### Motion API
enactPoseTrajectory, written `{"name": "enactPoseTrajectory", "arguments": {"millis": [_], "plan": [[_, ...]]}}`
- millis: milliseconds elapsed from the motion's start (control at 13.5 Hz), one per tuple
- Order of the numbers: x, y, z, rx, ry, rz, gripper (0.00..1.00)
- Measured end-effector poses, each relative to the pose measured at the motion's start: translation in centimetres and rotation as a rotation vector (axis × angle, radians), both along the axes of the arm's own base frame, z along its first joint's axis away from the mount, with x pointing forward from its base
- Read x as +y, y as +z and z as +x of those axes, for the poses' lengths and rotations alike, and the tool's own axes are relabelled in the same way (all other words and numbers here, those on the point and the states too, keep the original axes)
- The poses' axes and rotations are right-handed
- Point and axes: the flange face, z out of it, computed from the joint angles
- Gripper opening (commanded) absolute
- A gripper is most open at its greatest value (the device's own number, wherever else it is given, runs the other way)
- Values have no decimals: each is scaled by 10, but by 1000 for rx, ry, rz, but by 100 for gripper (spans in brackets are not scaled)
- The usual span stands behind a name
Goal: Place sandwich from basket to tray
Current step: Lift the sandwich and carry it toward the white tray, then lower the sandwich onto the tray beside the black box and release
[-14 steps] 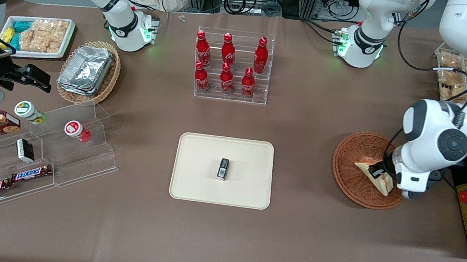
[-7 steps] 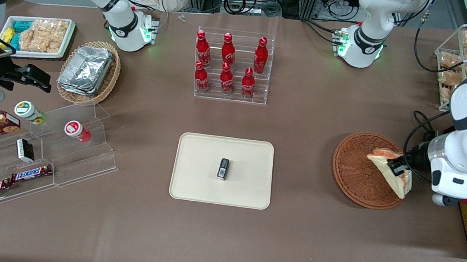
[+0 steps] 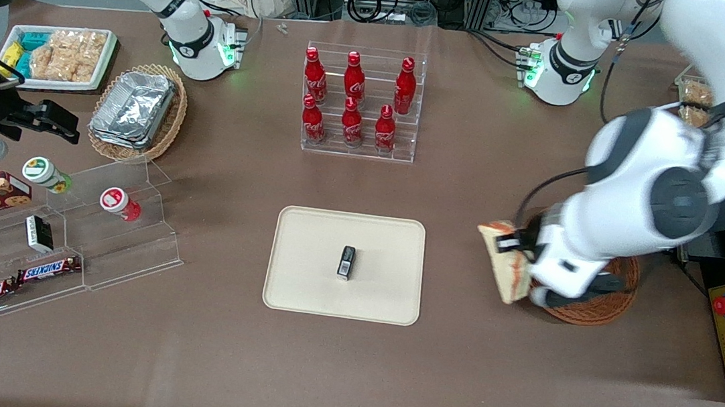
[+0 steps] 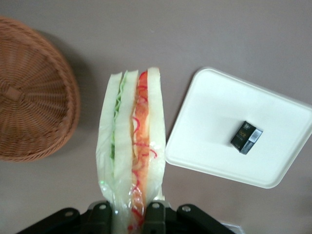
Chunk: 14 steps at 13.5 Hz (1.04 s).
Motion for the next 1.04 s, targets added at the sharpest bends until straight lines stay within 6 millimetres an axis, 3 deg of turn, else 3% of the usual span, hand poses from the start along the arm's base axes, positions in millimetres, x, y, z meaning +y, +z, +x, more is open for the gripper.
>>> {"name": "enactPoseTrajectory", "arguments": {"millis": [222,370,667,889,963,1037], "plan": [[-69,-54,5,-17,-51,-15,0],[-98,-95,10,-37,-52,-54,0],[-126,-172,7,-22,-92,-36,0],[-149,-216,-5,-29,-126,-3,1],[-155,-224,-7,-30,-125,-1,13],[-157,-229,-9,-27,-124,-1,44]]}}
